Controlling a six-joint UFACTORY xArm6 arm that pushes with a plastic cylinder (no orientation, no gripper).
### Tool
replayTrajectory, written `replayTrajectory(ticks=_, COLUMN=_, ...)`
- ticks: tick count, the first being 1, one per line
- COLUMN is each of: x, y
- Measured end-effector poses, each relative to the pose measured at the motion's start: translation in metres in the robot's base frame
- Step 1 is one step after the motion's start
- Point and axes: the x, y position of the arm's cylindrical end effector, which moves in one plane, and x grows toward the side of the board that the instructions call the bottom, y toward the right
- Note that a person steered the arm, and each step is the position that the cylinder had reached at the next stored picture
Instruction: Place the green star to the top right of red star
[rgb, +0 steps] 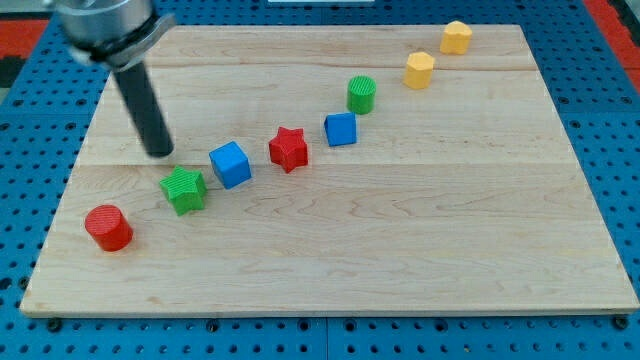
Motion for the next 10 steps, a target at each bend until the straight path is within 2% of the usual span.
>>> replayTrajectory(ticks=1, x=0.002, y=-0.001)
replayTrajectory(ticks=3, x=0.043, y=0.1)
replayTrajectory(ticks=5, x=0.046, y=0.038)
replayTrajectory(ticks=6, x=0.084, y=0.042)
replayTrajectory(ticks=8, x=0.094, y=0.184)
replayTrajectory(ticks=9, x=0.119, y=0.19)
replayTrajectory(ticks=10, x=0.128, y=0.226)
